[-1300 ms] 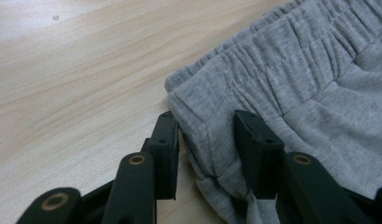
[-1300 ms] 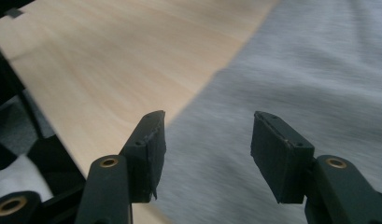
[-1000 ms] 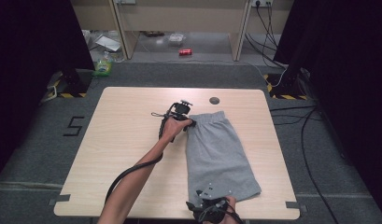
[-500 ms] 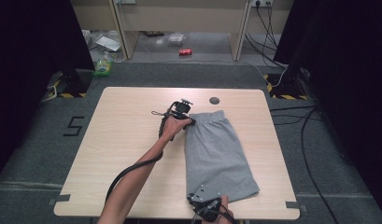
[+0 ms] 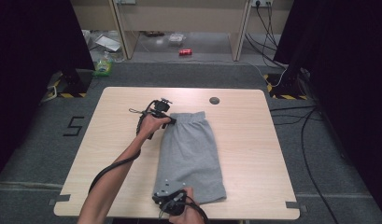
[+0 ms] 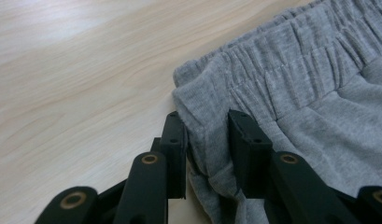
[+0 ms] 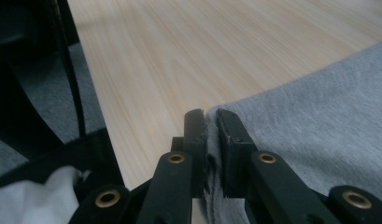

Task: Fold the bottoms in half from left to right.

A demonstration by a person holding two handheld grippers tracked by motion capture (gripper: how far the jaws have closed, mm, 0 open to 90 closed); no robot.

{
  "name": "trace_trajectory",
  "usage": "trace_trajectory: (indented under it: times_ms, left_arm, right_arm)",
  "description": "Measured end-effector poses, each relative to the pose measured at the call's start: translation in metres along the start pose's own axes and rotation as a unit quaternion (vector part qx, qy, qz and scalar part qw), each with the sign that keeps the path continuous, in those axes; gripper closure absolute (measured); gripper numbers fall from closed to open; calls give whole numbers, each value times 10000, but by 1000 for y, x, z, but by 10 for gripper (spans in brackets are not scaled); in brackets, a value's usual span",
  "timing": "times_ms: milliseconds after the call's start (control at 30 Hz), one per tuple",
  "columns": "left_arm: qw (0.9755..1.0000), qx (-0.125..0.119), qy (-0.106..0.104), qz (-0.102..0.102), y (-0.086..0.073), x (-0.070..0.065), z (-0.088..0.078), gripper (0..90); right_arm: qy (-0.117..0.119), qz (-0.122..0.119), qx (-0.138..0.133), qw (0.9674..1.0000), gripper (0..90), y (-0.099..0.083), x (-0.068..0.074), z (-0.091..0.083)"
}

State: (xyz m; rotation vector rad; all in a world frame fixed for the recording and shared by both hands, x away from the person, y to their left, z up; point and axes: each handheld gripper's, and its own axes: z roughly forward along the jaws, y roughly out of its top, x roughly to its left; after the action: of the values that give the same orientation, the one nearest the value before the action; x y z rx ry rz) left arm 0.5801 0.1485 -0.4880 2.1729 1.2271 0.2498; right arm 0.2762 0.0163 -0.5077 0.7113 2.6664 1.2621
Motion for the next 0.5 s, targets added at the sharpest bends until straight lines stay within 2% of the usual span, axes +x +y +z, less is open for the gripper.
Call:
trace_trajectory:
  times_ms: [100, 133, 167, 333, 500]
  left_arm:
    - [10000, -13, 6, -36, -5, 9, -5, 683]
    - [10000, -19, 2, -65, -6, 11, -5, 682]
    - [10000, -31, 1, -87, -7, 13, -6, 682]
    - [10000, -40, 14, -71, -7, 13, -5, 682]
    - [9998, -58, 24, -175, -8, 14, -5, 649]
  right_arm:
    - [115, 0, -18, 9999, 829, 8, 4, 13]
    - [155, 135, 19, 9998, 829, 10, 6, 16]
    - [163, 10, -8, 9999, 829, 12, 6, 20]
    - [191, 120, 11, 9997, 817, 14, 5, 27]
    - [317, 375, 30, 9988, 663, 12, 4, 27]
